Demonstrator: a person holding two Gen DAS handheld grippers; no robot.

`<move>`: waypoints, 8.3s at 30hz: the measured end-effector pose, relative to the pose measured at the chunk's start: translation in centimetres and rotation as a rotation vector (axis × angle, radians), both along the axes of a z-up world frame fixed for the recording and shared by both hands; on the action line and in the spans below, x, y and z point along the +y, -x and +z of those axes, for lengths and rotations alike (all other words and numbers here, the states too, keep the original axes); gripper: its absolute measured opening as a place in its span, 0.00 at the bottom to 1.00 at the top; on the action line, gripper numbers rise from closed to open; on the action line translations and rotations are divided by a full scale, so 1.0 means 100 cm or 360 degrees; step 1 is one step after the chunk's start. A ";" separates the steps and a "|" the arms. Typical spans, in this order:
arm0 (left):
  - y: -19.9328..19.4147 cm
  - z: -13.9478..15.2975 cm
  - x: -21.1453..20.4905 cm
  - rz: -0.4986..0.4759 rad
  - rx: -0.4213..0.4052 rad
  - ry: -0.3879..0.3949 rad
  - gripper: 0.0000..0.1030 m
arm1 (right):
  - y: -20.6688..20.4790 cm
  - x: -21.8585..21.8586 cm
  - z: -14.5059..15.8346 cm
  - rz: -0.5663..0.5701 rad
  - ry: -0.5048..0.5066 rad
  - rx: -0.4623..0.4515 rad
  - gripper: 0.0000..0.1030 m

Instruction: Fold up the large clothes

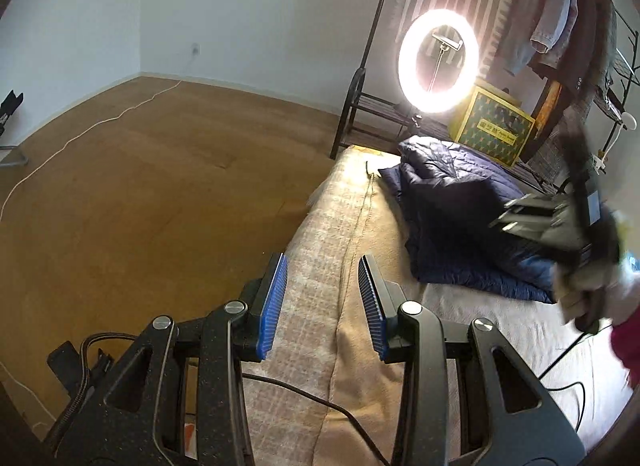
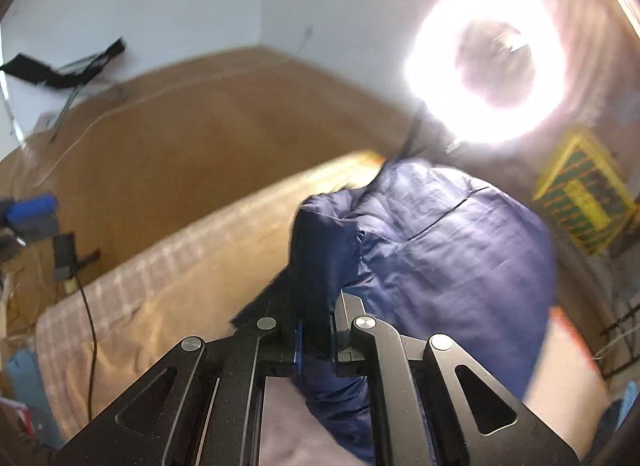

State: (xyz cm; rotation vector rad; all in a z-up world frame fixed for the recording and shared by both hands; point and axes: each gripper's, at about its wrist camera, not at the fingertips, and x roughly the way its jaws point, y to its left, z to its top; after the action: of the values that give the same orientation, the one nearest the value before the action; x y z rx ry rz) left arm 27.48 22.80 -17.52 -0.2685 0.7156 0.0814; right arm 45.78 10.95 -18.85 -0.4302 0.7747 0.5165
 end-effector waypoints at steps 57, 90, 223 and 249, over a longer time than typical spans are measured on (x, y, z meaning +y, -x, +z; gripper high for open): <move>-0.239 -0.065 -0.028 -0.0425 0.0323 0.0843 0.71 | -0.039 -0.280 0.015 -0.0523 -0.0869 0.0214 0.78; -0.346 -0.123 -0.056 -0.0505 0.0513 0.1077 0.59 | -0.089 -0.280 -0.037 -0.0506 -0.1402 0.0642 0.68; -0.161 0.177 -0.714 -0.1581 -0.0170 0.0423 0.12 | 0.230 -0.640 0.218 -0.1219 0.0003 -0.0458 0.15; -0.272 0.036 -0.724 -0.1312 0.0128 0.0385 0.16 | 0.110 -0.734 0.102 -0.1448 -0.0173 -0.0071 0.45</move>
State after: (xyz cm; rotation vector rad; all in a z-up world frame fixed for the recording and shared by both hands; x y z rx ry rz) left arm 54.63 -49.60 -13.96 -0.1836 0.8705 -0.7856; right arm 34.79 -62.42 -8.63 0.0387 0.8068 -0.3015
